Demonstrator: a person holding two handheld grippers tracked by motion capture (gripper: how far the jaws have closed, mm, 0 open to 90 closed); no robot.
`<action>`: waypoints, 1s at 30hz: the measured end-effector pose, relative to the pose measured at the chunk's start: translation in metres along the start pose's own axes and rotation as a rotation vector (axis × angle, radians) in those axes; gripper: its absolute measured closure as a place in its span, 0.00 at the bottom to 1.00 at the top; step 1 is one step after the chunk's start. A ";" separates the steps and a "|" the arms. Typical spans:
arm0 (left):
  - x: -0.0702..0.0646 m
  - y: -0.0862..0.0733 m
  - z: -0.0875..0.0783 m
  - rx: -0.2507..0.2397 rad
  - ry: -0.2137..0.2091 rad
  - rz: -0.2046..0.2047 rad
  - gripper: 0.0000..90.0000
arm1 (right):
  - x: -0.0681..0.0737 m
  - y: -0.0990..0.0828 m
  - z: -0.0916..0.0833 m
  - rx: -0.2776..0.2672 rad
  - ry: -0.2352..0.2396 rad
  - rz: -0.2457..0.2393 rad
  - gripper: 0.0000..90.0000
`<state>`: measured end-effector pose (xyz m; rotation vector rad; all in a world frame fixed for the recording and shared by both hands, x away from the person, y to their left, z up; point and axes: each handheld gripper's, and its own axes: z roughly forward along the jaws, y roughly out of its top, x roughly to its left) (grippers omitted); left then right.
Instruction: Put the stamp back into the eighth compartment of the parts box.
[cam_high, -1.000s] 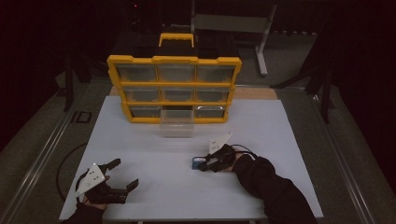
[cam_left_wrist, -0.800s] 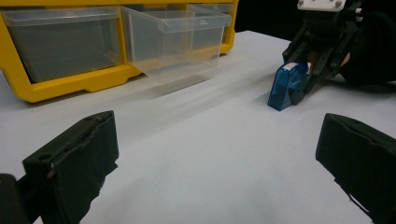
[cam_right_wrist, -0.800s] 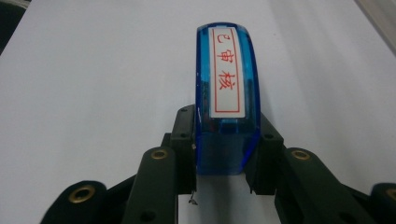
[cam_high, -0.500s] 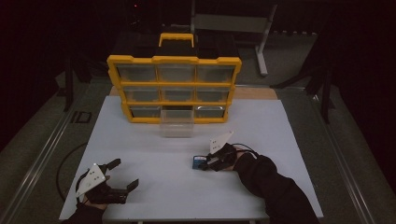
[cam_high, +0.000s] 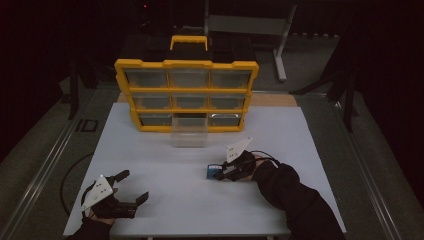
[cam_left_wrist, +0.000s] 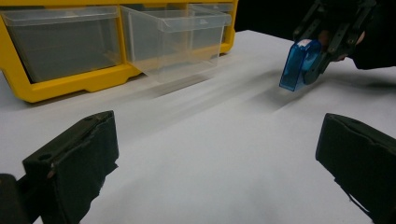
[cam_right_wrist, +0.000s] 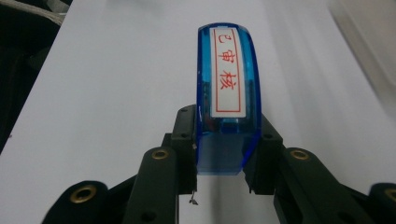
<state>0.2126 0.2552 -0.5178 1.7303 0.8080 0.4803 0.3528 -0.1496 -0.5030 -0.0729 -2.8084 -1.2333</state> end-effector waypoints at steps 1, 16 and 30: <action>0.000 0.000 0.000 0.000 0.000 0.000 0.00 | 0.000 0.001 -0.001 -0.001 -0.003 0.002 0.78; 0.000 0.000 0.000 0.001 0.000 0.001 0.00 | 0.000 0.018 -0.020 -0.008 -0.008 -0.017 0.78; 0.000 0.000 0.000 0.002 0.002 0.004 0.00 | -0.003 0.042 -0.035 -0.020 -0.030 -0.052 0.78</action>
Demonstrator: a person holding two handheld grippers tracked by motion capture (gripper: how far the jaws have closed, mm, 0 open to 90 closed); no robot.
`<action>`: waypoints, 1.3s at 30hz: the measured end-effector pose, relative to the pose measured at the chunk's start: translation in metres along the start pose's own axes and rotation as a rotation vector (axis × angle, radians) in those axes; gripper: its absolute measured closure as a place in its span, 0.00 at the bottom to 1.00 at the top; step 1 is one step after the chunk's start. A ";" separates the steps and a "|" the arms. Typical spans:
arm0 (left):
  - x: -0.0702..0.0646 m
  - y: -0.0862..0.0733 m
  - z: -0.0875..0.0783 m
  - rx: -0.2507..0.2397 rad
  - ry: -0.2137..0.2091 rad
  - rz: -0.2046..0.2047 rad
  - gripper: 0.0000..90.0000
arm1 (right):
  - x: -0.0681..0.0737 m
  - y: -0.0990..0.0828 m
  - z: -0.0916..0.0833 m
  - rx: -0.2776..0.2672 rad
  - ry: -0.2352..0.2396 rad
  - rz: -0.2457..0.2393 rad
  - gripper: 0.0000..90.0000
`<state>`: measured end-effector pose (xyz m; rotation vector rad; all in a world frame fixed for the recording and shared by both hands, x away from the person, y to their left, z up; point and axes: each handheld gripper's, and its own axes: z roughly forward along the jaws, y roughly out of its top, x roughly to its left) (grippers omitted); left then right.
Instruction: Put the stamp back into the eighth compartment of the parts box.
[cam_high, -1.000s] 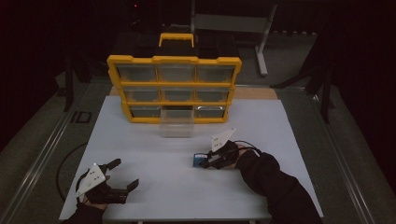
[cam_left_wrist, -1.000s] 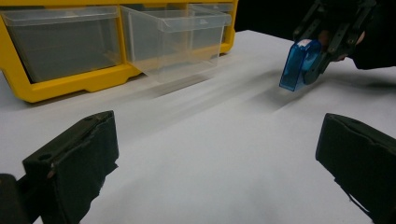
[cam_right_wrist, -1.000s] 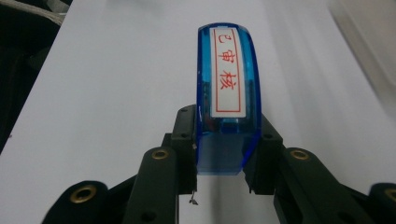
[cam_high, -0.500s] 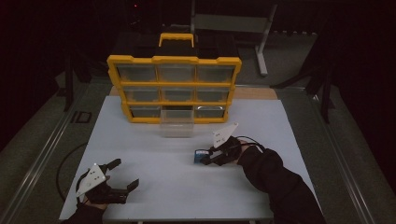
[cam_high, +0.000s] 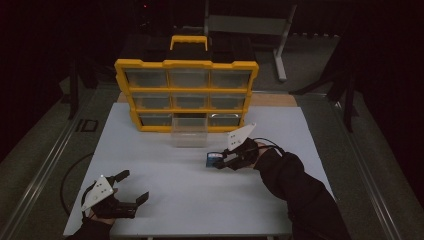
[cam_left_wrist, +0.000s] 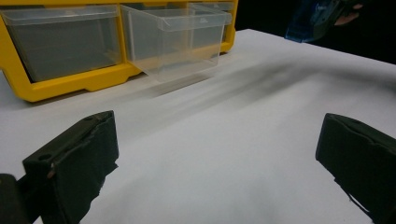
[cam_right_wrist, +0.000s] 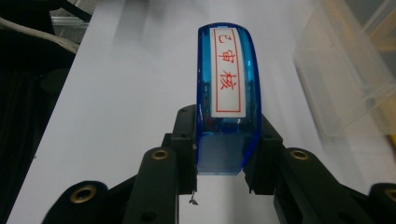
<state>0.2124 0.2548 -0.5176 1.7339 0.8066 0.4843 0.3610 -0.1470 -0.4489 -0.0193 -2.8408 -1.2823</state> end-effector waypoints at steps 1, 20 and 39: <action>0.000 0.000 0.000 0.000 0.000 -0.001 0.00 | 0.000 0.001 -0.001 -0.001 -0.002 -0.003 0.78; 0.000 0.000 0.000 -0.001 0.004 0.002 0.00 | -0.015 0.032 -0.016 -0.012 -0.036 -0.039 0.77; 0.000 0.000 -0.001 -0.002 -0.001 -0.004 0.00 | -0.033 0.062 -0.021 -0.017 -0.053 -0.049 0.77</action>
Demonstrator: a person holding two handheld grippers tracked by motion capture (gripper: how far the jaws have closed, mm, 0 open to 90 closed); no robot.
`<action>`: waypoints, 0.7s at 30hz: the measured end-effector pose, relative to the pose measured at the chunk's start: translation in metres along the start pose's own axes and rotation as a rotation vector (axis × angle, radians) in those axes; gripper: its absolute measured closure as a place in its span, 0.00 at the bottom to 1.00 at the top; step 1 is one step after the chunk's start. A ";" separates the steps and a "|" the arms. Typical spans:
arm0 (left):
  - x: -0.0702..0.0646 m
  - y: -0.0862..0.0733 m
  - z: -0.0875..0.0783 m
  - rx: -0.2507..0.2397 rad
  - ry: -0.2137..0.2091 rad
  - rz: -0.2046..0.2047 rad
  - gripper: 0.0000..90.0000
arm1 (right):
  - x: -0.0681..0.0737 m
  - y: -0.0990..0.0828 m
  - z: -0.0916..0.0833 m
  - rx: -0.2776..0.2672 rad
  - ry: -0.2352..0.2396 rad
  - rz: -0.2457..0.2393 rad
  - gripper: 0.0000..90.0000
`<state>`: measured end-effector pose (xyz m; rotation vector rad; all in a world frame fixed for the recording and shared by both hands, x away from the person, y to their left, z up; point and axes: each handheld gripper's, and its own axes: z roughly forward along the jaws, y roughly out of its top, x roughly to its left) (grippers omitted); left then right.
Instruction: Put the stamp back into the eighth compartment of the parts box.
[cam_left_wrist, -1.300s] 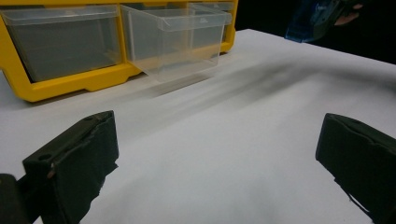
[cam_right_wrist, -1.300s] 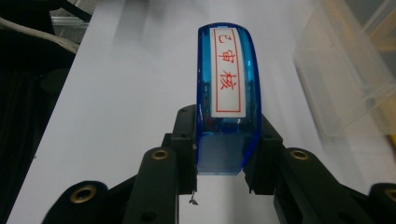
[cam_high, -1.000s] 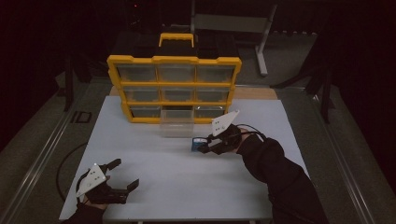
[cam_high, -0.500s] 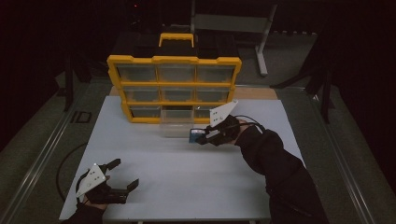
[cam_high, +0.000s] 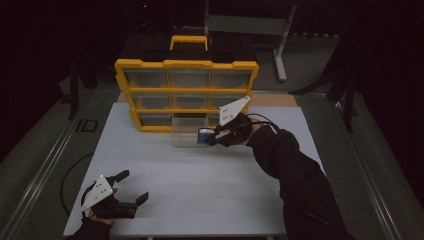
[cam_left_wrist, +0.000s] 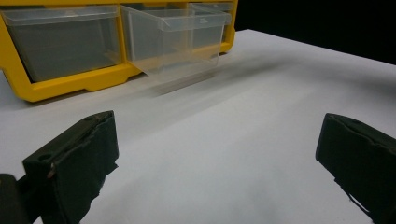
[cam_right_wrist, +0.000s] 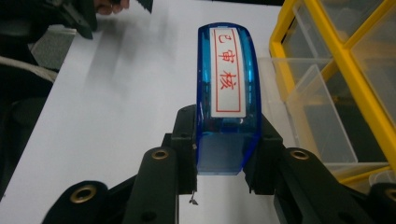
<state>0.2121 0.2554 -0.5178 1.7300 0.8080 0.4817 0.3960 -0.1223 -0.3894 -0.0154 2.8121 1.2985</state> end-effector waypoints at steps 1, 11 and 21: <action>0.000 0.000 0.000 0.000 0.000 0.000 0.00 | -0.001 0.001 0.000 -0.004 0.001 0.003 0.77; 0.001 0.000 0.000 0.002 0.000 0.003 0.00 | -0.014 0.010 -0.003 -0.004 -0.019 0.005 0.77; 0.001 0.000 0.000 -0.002 -0.003 -0.002 0.00 | -0.034 0.017 0.003 0.001 -0.035 0.037 0.78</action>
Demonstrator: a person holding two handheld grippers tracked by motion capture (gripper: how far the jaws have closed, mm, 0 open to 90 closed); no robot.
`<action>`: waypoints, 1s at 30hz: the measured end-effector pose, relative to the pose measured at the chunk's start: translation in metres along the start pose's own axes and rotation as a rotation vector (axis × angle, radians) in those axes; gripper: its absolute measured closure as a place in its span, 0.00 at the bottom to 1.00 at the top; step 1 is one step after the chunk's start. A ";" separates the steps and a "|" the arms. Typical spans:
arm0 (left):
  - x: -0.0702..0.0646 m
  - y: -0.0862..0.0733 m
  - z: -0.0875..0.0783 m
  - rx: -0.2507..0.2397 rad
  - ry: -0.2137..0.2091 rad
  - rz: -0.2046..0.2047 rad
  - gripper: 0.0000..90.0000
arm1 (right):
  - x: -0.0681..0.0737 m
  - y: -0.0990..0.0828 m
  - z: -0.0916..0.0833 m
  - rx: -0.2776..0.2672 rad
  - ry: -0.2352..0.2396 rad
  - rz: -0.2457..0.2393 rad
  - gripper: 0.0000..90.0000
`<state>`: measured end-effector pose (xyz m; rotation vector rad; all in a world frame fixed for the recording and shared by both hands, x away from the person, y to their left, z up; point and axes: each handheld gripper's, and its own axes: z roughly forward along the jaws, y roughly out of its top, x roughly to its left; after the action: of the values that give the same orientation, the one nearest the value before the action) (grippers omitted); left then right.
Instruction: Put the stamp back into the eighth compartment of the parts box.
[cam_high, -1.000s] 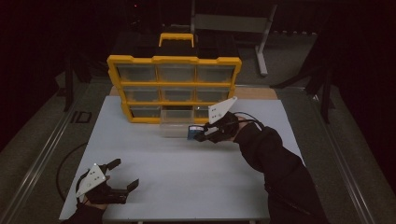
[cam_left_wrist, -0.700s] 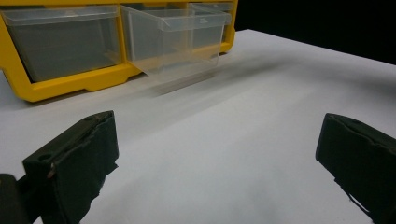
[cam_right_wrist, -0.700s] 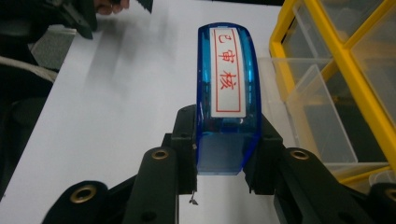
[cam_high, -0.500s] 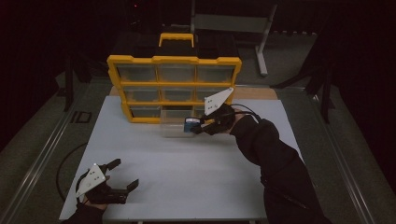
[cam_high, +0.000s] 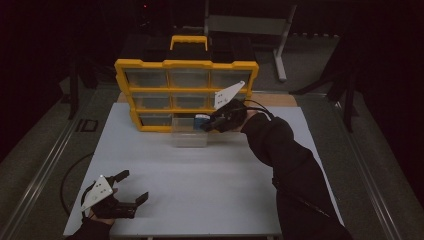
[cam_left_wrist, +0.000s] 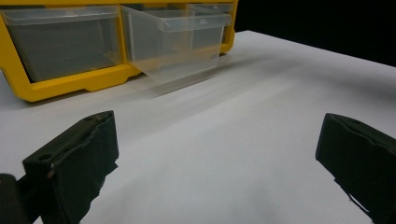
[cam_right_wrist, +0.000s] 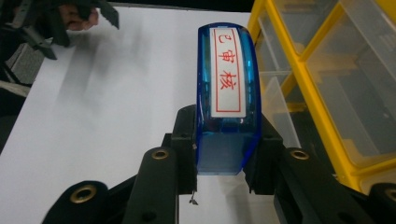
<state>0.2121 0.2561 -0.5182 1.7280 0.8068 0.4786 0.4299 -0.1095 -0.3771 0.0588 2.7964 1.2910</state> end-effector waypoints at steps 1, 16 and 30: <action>0.000 0.000 0.000 0.000 0.000 0.000 0.00 | 0.000 0.000 0.000 0.000 0.000 0.000 0.78; 0.000 0.000 -0.001 -0.004 -0.005 -0.002 0.00 | -0.021 0.012 0.018 -0.005 -0.030 0.000 0.77; 0.000 -0.001 -0.001 -0.004 -0.010 -0.002 0.00 | -0.037 0.000 0.050 0.015 -0.021 0.041 0.77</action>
<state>0.2115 0.2569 -0.5186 1.7251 0.7997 0.4698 0.4708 -0.0743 -0.4082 0.1300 2.8018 1.2701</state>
